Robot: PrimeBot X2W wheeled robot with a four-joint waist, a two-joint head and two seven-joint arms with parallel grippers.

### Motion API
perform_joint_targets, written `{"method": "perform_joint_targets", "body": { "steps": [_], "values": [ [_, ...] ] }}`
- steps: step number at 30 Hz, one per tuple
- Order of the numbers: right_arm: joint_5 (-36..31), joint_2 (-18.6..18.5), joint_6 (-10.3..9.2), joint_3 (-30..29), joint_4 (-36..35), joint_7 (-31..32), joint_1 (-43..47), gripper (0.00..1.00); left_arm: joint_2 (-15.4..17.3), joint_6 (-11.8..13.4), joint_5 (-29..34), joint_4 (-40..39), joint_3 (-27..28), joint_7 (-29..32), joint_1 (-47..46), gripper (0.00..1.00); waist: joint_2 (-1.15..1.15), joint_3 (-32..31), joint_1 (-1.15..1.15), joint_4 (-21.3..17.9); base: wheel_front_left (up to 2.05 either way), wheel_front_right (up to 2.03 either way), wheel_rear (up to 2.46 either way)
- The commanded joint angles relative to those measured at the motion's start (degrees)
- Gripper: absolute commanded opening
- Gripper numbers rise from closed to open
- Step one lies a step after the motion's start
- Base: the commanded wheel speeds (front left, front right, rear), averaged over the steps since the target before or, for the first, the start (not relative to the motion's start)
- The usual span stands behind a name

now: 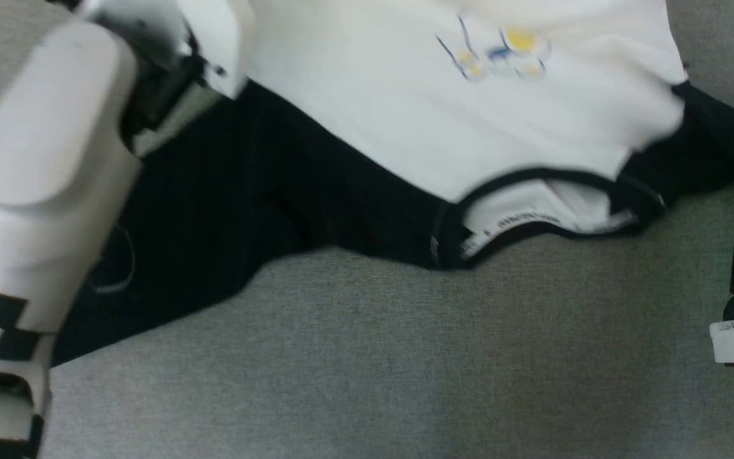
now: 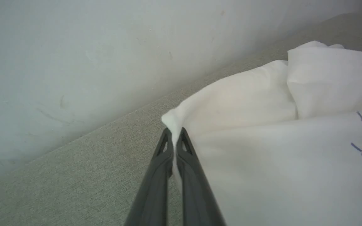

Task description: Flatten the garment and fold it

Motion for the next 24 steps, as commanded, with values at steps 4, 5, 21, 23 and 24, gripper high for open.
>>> {"method": "perform_joint_targets", "body": {
  "steps": [4, 5, 21, 23, 24],
  "values": [
    [0.6, 0.1, -0.05, 0.2, 0.6, -1.1, -1.4, 1.00, 1.8, 2.1, 1.8, 2.5, 1.5, -2.6, -2.4, 0.00, 0.00, 3.6, -0.01, -2.6, 0.00, 0.00, 0.00],
    [0.6, 0.1, -0.05, 0.3, 0.7, -1.3, -1.6, 1.00, 2.0, 2.3, 2.1, 3.0, 1.6, -3.2, -2.5, 0.00, 0.00, 3.9, -0.01, -2.8, 0.00, 0.00, 0.00],
    [-0.9, 0.1, -0.05, 1.1, 2.1, -1.3, -2.1, 1.00, -1.2, 3.0, 1.0, 3.3, 2.7, -15.9, 0.1, 1.00, 0.00, -0.7, -0.01, -0.5, 0.00, 0.00, 0.00],
    [-0.8, 0.1, -0.05, 1.2, 2.3, -1.2, -1.4, 1.00, -1.1, 3.6, 0.6, 0.3, 3.3, -18.4, 2.3, 1.00, 0.00, -2.8, -0.01, 0.1, 0.00, 0.00, 0.00],
    [-0.8, 0.1, -0.05, 1.2, 2.5, -1.1, -1.0, 1.00, -1.0, 4.1, 0.3, -1.4, 3.8, -19.8, 3.8, 1.00, 0.00, -3.8, -0.01, 0.5, 0.00, 0.00, 0.00]
  ]
}}
